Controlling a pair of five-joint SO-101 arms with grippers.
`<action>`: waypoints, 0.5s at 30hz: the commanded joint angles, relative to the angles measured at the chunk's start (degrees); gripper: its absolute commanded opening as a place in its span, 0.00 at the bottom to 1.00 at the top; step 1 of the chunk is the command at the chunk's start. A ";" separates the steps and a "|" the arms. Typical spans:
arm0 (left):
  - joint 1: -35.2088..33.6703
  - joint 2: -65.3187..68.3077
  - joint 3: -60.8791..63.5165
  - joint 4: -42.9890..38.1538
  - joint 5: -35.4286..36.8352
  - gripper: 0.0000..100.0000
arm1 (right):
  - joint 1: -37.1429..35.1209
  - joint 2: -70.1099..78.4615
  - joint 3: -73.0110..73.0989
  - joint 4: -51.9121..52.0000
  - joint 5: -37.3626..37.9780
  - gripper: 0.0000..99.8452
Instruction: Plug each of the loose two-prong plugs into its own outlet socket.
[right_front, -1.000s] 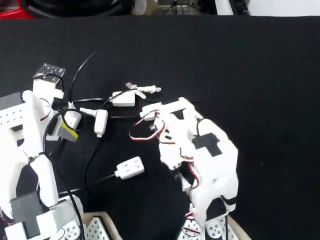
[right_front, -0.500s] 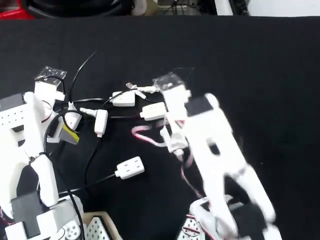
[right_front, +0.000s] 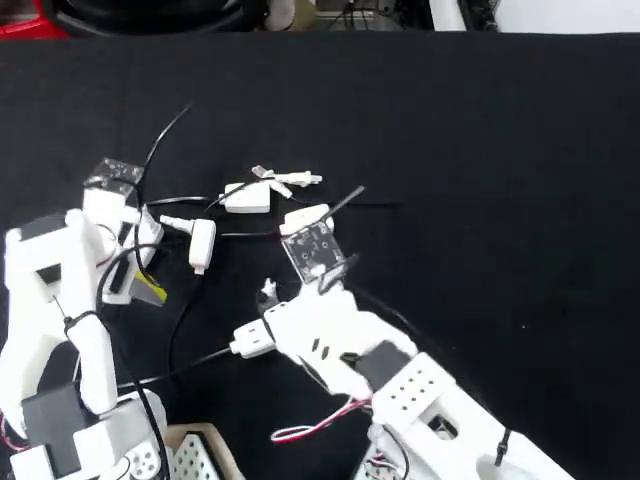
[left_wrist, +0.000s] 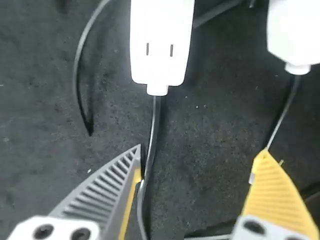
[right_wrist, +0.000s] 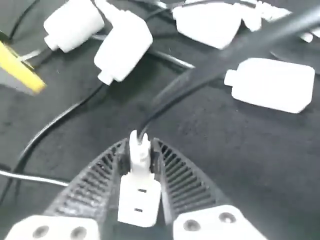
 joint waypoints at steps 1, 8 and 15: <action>0.57 -2.02 2.33 -3.69 -0.18 0.34 | -0.70 -0.84 -0.04 -1.41 -0.97 0.01; 1.98 -2.02 7.60 -8.26 2.81 0.34 | 1.58 1.01 -6.81 10.90 -3.87 0.01; 2.42 -2.02 11.47 -12.48 7.03 0.34 | 2.11 1.01 -4.97 13.19 -5.54 0.01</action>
